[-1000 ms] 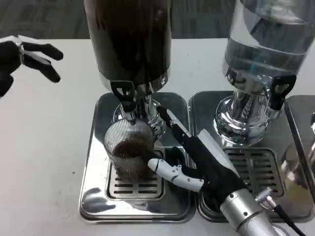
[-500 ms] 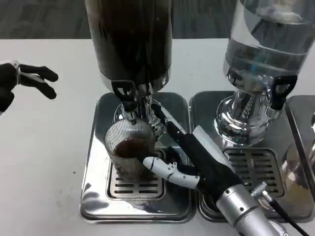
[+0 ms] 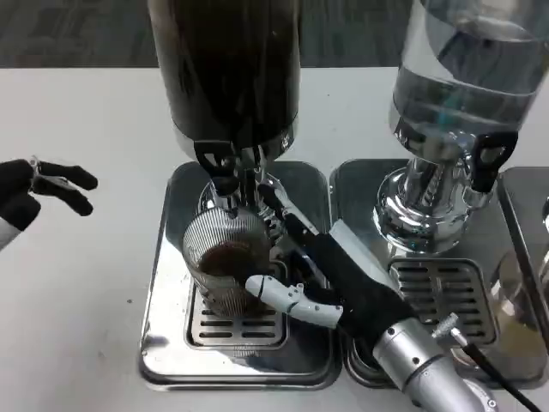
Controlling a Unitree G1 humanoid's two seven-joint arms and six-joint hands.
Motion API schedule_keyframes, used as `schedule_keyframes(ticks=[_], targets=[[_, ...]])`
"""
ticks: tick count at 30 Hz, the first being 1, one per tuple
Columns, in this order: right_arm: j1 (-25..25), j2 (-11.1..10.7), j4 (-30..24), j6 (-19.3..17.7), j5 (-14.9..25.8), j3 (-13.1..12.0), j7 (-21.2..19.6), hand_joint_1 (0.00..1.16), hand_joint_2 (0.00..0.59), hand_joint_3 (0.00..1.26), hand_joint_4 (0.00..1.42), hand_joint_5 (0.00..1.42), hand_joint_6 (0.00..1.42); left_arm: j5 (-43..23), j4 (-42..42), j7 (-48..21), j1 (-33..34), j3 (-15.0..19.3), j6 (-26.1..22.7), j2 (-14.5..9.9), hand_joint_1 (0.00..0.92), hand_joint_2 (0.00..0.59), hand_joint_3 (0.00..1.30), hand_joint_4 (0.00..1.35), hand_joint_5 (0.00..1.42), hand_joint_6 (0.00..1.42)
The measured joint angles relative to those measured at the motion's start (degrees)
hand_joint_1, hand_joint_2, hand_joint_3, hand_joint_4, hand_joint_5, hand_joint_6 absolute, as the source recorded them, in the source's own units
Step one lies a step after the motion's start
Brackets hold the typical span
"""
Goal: Grasp the cup under the faucet to collect the drink, then remove the cup.
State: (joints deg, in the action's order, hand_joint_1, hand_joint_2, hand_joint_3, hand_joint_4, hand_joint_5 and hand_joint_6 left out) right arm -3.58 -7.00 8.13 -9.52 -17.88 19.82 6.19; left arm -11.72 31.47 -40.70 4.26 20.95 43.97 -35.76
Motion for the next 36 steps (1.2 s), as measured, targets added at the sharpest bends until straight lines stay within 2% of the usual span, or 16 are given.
schedule_keyframes(ticks=[7,17,24,36], targets=[[-1.6,0.0,1.1,-0.3,0.6,-0.1,0.5,0.43,0.233,0.0,0.0,0.0,0.0,1.2,1.9,0.2,-0.2,-1.9,1.9,0.0,0.0,0.061,0.53,0.57,0.45,0.24],[-2.6,-0.1,2.9,-1.2,1.5,-0.1,2.3,0.43,0.208,0.0,0.0,0.0,0.0,1.2,3.1,0.4,-0.5,-3.6,2.3,0.0,0.0,0.058,0.53,0.56,0.44,0.23],[-4.3,-0.3,4.2,-1.4,2.1,0.0,5.3,0.43,0.203,0.0,0.0,0.0,0.0,1.2,3.5,1.1,-0.5,-3.8,2.3,-0.2,0.0,0.06,0.55,0.57,0.45,0.23],[-5.8,-0.5,5.8,-1.6,2.0,0.1,6.9,0.43,0.197,0.0,0.0,0.0,0.0,1.2,3.9,1.3,-0.6,-4.0,2.3,-0.2,0.0,0.056,0.57,0.6,0.46,0.23]])
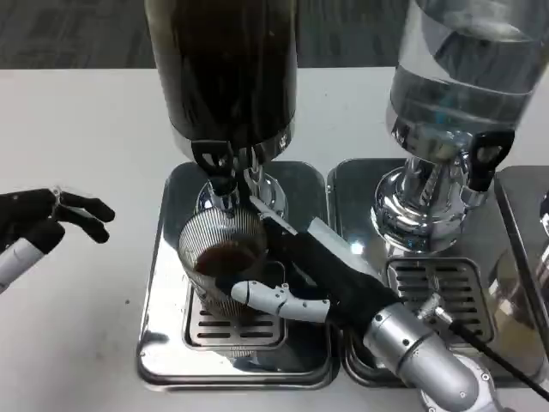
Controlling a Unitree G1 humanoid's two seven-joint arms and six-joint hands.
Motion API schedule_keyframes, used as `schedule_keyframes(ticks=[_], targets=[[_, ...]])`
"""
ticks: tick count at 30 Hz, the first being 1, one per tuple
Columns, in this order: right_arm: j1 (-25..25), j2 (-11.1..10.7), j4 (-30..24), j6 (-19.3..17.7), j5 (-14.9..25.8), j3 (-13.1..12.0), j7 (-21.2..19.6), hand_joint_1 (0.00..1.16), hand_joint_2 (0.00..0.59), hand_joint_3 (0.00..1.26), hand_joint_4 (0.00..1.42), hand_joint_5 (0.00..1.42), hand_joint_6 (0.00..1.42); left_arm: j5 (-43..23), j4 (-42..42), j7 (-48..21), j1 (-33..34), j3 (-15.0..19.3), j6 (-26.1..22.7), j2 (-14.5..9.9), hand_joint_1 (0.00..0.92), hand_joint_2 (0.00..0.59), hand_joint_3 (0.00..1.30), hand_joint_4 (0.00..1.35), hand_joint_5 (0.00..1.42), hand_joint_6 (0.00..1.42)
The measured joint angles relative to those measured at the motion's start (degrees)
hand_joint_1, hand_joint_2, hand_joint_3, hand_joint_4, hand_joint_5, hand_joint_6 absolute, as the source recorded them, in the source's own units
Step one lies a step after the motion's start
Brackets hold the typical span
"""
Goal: Grasp the cup under the faucet to collect the drink, then remove the cup.
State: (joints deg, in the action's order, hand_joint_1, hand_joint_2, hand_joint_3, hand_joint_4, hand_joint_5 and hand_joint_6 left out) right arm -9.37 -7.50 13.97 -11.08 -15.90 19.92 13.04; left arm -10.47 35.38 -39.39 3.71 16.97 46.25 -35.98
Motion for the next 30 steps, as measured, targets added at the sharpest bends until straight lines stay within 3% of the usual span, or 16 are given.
schedule_keyframes(ticks=[15,30], targets=[[-1.6,-0.5,1.2,-0.2,-1.5,0.9,0.8,0.54,0.197,0.0,0.0,0.0,0.0,0.0,1.1,0.0,0.0,0.0,0.0,-0.1,0.0,0.058,0.59,0.64,0.48,0.24],[-0.9,-0.4,-0.2,-0.1,-5.6,1.8,-3.7,0.62,0.198,0.0,0.0,0.0,0.09,0.0,1.5,0.0,0.1,-0.1,0.0,-0.3,0.0,0.075,0.57,0.61,0.46,0.23]])
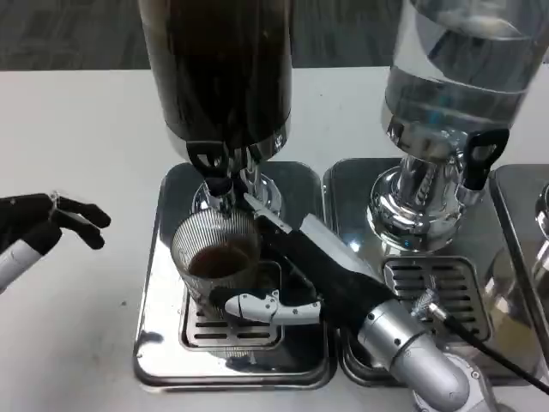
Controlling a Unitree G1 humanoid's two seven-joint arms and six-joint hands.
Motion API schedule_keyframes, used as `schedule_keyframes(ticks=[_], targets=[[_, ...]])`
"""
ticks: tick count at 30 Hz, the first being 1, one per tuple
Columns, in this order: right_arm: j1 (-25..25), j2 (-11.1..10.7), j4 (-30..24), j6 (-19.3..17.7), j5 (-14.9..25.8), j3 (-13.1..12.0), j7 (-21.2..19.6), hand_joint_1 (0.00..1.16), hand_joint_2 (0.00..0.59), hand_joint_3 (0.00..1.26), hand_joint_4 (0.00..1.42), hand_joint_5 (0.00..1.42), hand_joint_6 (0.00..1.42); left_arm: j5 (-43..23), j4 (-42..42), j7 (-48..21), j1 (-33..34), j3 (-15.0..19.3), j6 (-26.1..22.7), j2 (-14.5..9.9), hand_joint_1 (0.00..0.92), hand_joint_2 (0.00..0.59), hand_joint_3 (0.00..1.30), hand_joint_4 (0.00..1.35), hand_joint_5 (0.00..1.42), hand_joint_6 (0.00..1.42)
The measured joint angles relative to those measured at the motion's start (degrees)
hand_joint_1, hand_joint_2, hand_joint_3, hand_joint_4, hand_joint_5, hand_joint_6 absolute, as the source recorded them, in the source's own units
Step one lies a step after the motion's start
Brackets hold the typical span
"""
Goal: Grasp the cup under the faucet to collect the drink, then remove the cup.
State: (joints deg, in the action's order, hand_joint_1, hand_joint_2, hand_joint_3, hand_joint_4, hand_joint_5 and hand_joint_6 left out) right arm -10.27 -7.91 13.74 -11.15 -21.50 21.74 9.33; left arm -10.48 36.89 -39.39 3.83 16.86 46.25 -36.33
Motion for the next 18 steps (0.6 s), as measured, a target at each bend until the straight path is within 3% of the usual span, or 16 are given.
schedule_keyframes(ticks=[9,18], targets=[[0.7,0.8,-1.2,1.5,-2.3,0.7,-2.0,0.63,0.199,0.0,0.0,0.13,0.25,0.0,0.0,0.0,0.0,-0.1,0.0,-0.5,0.0,0.085,0.56,0.6,0.46,0.23],[2.1,1.3,-3.0,2.7,-4.5,1.3,-4.8,0.62,0.208,0.07,0.13,0.26,0.38,0.0,-0.1,0.0,0.0,-0.2,0.0,-0.9,0.0,0.1,0.55,0.6,0.45,0.24]])
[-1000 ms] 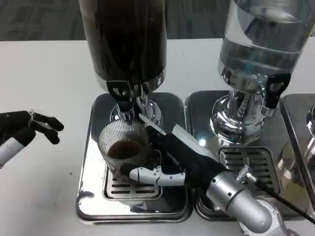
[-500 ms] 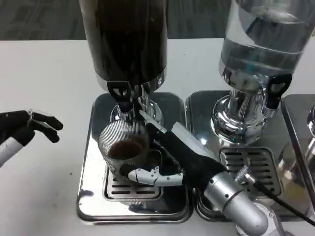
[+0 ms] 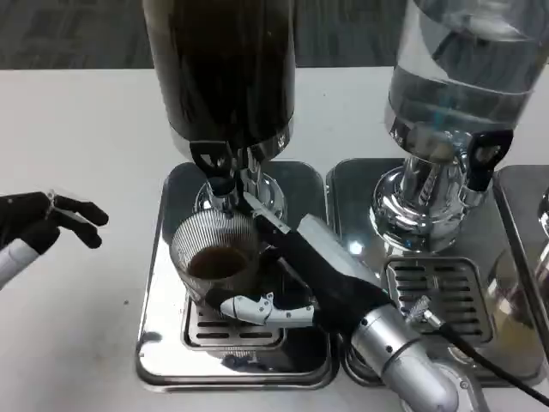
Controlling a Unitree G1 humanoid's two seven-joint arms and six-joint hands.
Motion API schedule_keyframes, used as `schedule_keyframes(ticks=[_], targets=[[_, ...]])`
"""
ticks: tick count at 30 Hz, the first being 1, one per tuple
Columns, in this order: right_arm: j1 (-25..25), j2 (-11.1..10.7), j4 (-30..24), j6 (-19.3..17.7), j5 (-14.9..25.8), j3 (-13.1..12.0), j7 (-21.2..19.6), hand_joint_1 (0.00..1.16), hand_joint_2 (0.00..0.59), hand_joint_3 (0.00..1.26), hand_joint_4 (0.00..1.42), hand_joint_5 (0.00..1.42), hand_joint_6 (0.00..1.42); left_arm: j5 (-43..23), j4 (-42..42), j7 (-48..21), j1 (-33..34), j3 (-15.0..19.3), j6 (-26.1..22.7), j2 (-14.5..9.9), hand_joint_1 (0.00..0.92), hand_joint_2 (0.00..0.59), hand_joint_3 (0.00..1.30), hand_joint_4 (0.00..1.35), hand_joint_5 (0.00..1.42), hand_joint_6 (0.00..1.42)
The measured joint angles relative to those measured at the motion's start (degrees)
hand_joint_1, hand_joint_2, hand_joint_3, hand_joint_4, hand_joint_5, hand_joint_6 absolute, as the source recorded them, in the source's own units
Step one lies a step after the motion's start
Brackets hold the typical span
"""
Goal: Grasp the cup under the faucet to collect the drink, then remove the cup.
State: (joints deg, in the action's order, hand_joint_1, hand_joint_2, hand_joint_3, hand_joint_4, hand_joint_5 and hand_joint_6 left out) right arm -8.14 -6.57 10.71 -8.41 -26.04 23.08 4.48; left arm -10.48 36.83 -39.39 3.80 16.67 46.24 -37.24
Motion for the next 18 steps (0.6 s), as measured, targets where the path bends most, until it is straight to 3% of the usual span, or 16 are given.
schedule_keyframes(ticks=[9,18], targets=[[1.1,0.4,-0.8,0.1,-2.1,0.1,-2.9,0.61,0.207,0.19,0.24,0.35,0.47,0.0,0.0,0.0,0.0,-0.1,0.0,0.0,0.0,0.105,0.55,0.6,0.45,0.24],[1.8,0.6,-1.0,0.1,-3.3,0.4,-5.1,0.6,0.221,0.23,0.26,0.36,0.48,0.0,0.0,0.0,0.0,-0.1,0.0,0.0,0.0,0.116,0.54,0.6,0.45,0.25]])
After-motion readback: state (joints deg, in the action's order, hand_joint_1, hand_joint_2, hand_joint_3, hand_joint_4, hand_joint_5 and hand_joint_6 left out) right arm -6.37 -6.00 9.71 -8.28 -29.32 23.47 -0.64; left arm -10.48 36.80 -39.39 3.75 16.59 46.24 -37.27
